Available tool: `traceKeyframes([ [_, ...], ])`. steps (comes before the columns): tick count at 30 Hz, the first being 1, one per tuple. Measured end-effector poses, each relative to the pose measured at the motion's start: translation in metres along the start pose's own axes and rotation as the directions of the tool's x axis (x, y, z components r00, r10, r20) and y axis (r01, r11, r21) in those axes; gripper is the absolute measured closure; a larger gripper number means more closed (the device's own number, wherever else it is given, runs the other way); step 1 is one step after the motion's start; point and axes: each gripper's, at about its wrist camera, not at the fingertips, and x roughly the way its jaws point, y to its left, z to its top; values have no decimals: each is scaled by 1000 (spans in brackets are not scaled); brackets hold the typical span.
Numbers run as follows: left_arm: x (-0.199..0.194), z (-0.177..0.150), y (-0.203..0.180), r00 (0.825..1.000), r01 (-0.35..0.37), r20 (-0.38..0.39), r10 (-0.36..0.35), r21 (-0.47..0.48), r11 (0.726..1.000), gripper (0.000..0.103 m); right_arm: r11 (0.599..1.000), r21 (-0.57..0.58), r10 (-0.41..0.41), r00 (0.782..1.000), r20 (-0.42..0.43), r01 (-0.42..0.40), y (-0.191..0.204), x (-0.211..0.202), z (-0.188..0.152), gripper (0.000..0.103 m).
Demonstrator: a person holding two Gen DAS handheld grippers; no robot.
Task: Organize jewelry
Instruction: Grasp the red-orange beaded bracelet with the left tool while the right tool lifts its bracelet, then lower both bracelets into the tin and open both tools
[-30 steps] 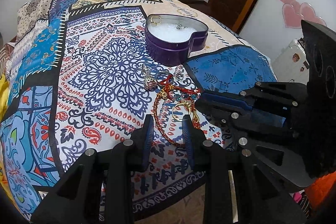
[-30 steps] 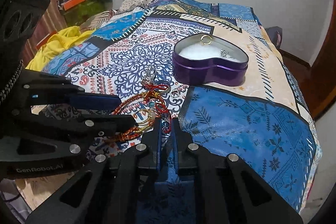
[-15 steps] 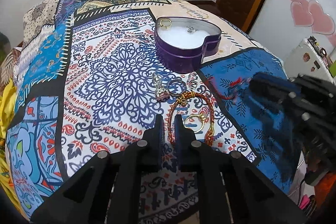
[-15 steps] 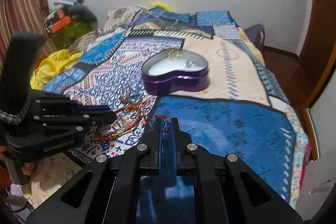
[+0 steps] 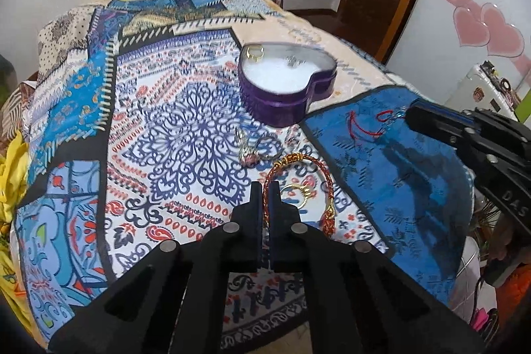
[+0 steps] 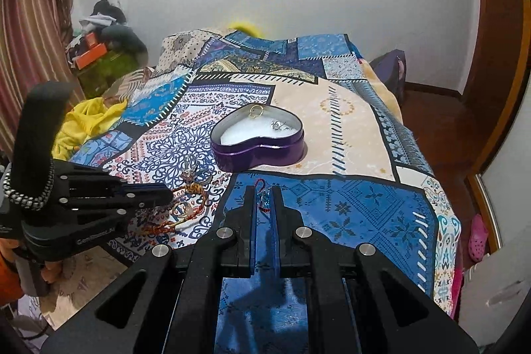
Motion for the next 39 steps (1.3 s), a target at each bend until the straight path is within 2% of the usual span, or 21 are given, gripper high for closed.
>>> traceKeyframes([
  [12, -41, 25, -1, 993, -2, 119, 2, 0, 1000, 101, 1000, 6, -6, 997, 77, 5, -1, -16, 24, 97],
  [26, -55, 55, 15, 980, -15, 200, 22, -33, 999, 101, 1000, 2, 3, 989, 150, -4, 3, -18, 56, 97],
  [32, -45, 70, 19, 979, -27, 200, 33, -32, 999, 101, 1000, 9, 13, 987, 160, -14, 1, -12, 65, 97],
  [39, -18, 84, 23, 985, -40, 165, 45, -34, 999, 101, 1000, 3, 25, 988, 152, -25, 0, 0, 73, 97],
])
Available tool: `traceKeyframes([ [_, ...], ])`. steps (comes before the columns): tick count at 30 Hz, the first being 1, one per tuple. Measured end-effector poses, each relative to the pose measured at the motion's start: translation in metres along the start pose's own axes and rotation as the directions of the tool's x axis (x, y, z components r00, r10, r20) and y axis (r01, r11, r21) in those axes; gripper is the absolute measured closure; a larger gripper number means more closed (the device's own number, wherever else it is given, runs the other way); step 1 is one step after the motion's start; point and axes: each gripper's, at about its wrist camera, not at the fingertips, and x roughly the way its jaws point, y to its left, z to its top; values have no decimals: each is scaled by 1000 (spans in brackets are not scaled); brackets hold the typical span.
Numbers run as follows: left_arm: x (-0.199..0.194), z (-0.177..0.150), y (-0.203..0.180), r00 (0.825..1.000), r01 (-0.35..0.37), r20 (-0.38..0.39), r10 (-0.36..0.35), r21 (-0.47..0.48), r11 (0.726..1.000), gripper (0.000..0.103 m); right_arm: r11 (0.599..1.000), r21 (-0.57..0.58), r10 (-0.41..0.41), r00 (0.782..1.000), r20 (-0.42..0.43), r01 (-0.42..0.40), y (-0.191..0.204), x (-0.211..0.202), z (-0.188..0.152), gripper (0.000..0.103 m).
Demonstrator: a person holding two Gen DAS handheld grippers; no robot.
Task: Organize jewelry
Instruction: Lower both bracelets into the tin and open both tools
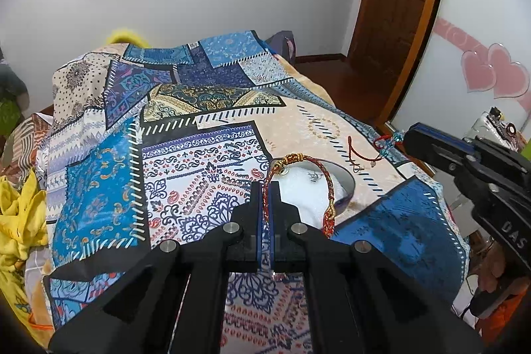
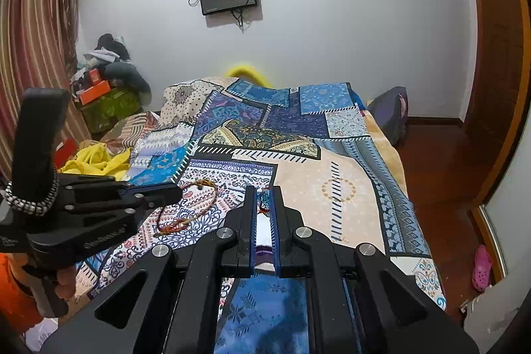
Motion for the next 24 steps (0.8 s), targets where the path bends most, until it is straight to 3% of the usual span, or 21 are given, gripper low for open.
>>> traceKeyframes([
  [7, 28, 3, -3, 999, -8, -45, 8, 11, 1000, 101, 1000, -6, 19, 1000, -16, -19, -2, 15, 4, 97],
  [24, 63, 1, -16, 992, 15, -123, -11, 32, 999, 101, 999, 31, 34, 973, -229, -27, -19, 78, -23, 96],
])
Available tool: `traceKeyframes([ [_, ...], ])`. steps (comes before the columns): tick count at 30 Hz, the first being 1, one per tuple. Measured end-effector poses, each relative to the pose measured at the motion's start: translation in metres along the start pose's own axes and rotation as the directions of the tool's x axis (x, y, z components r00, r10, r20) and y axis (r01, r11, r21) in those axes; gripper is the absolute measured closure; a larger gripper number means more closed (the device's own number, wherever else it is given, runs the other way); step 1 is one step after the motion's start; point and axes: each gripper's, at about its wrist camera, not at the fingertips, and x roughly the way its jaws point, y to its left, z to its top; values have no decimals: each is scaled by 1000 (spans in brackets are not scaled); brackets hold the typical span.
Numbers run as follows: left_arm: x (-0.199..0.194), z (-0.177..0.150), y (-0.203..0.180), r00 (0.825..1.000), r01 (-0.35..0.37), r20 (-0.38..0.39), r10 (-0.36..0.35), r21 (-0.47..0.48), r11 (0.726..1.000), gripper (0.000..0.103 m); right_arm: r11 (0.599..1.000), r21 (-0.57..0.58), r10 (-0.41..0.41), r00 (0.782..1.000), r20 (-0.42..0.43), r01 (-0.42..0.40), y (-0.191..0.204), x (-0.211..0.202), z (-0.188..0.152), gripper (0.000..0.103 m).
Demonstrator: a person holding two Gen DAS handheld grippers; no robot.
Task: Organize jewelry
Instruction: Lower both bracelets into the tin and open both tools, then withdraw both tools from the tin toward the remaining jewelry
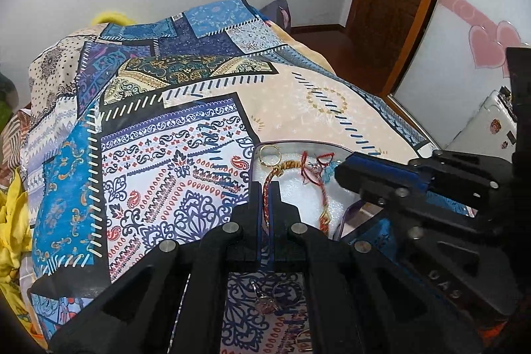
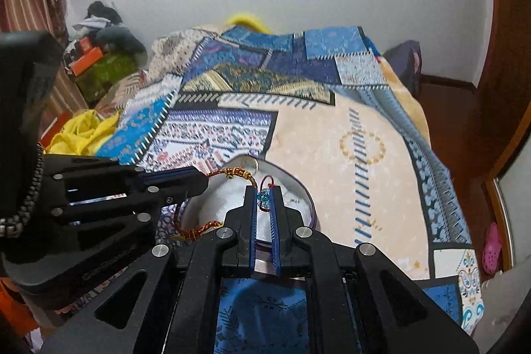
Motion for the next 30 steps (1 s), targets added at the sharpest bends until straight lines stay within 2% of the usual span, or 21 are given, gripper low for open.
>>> traceKeyframes([
  [11, -8, -5, -3, 1000, 12, 5, -12, 23, 1000, 101, 1000, -29, -2, 999, -41, 1, 5, 0, -5, 96],
  [16, -20, -7, 0, 1000, 3, 10, -3, 15, 1000, 98, 1000, -28, -2, 999, -50, 0, 8, -4, -4, 94],
  [22, -39, -11, 10, 1000, 2, 25, -2, -8, 1000, 91, 999, -42, -18, 1000, -11, 18, 15, -21, 0, 78],
  [24, -48, -12, 13, 999, -1, 38, 2, -16, 1000, 88, 999, -46, -24, 1000, 7, 25, 18, -28, 1, 73],
  [28, -65, -16, 18, 998, -12, 67, 14, -23, 1000, 71, 998, -55, -32, 999, 39, 35, 25, -41, 2, 68],
  [30, -71, -19, 19, 997, -27, 76, 28, -18, 999, 66, 998, -59, -32, 998, 49, 35, 28, -47, 1, 68],
])
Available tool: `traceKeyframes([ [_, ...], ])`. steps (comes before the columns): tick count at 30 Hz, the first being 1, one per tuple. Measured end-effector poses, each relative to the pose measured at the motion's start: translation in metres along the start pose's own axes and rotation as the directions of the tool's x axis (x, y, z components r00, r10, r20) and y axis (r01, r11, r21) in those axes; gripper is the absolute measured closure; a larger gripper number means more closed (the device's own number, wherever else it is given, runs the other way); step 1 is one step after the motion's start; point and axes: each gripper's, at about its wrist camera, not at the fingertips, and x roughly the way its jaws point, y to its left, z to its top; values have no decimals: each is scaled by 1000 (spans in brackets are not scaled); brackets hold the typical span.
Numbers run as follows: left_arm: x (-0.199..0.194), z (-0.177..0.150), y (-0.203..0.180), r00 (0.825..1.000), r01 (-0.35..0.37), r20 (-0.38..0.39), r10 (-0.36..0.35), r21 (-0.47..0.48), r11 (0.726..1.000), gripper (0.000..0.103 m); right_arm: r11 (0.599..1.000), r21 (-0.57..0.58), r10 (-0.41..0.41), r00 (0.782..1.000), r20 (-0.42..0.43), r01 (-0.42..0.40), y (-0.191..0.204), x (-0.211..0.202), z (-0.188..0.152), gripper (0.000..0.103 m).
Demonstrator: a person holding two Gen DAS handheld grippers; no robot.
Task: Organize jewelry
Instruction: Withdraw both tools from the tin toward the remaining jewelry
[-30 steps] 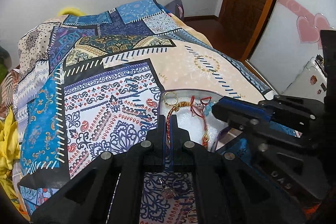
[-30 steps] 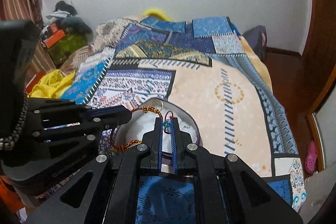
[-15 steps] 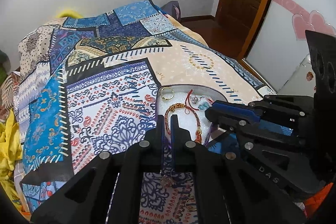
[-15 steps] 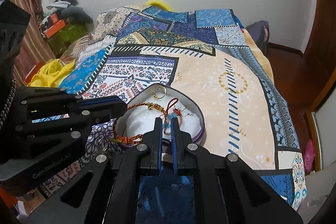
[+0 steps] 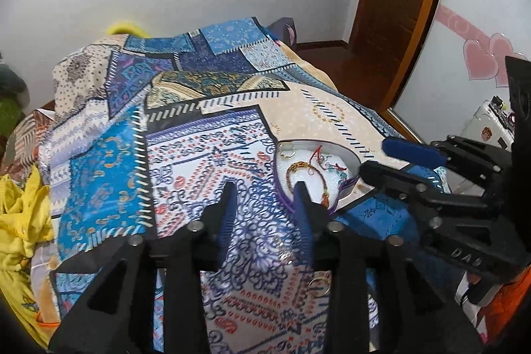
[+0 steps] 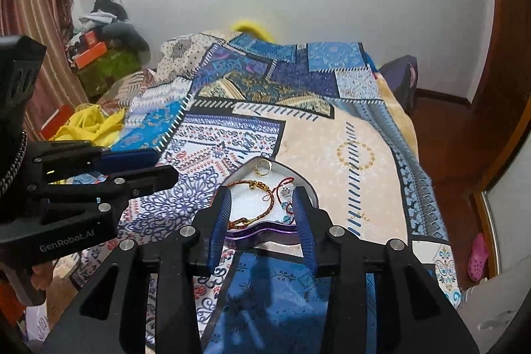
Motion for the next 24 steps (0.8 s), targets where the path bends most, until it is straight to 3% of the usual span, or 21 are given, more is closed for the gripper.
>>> traceKeyframes([
  [9, -19, -24, 7, 1000, -20, -9, 21, 15, 1000, 56, 1000, 9, 2, 1000, 2, -2, 9, -9, -9, 68],
  [18, -22, -55, 22, 998, 4, -65, -6, -36, 999, 56, 999, -6, 36, 996, -86, -37, 31, 9, -40, 68],
  [24, -24, -74, 19, 996, 14, -87, -16, -21, 1000, 56, 998, -29, 54, 988, -142, -58, 48, 22, -58, 68],
])
